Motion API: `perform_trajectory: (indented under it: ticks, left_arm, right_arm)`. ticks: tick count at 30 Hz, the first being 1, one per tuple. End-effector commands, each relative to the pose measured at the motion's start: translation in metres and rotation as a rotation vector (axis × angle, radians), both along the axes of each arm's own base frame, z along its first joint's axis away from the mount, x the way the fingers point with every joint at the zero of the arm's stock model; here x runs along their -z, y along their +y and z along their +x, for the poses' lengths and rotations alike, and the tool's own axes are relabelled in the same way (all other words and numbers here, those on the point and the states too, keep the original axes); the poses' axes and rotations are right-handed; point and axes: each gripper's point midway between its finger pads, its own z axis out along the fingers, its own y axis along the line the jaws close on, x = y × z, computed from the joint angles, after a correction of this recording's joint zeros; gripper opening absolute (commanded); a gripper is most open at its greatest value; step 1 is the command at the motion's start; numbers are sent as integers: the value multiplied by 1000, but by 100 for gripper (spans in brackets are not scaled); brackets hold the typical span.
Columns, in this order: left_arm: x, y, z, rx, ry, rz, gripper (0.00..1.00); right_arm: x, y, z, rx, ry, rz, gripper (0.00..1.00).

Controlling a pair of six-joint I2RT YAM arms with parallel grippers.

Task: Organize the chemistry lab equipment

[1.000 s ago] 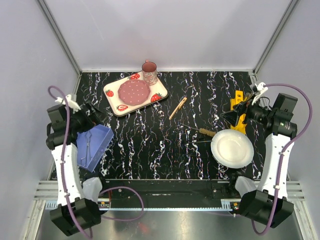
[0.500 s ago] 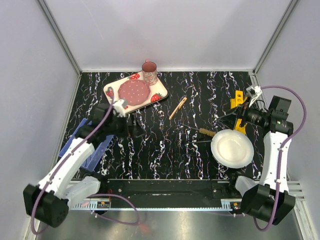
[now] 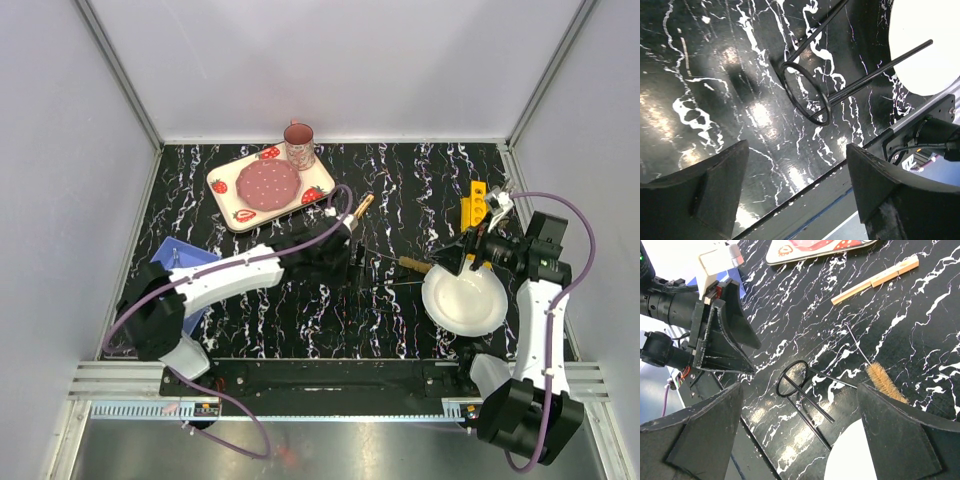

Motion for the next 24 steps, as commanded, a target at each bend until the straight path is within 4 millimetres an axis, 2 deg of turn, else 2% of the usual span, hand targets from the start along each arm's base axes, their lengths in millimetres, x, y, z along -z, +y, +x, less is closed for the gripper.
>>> perform_trajectory:
  ticks: [1,4,8,12,16,24]
  left_arm:
    - [-4,-27,10,-83,-12,-22,77]
    - [0,-37,2,-68,-14,-5,73]
    - [16,-51,-7,-37,9,24,66]
    - [22,-67,-13,-21,4,30,60]
    - [33,-71,-11,-41,-6,60,48]
    - [43,-65,1,-92,-51,114,28]
  right_arm:
    - [-1,1,1,-5,-71,-25,100]
    - [6,2,-1,-13,-71,-23,100]
    - [8,3,-3,-19,-77,-23,100]
    - [7,2,-2,-14,-82,-30,100]
    - [6,2,-2,-15,-89,-34,100]
    - [6,2,-2,-20,-92,-32,99]
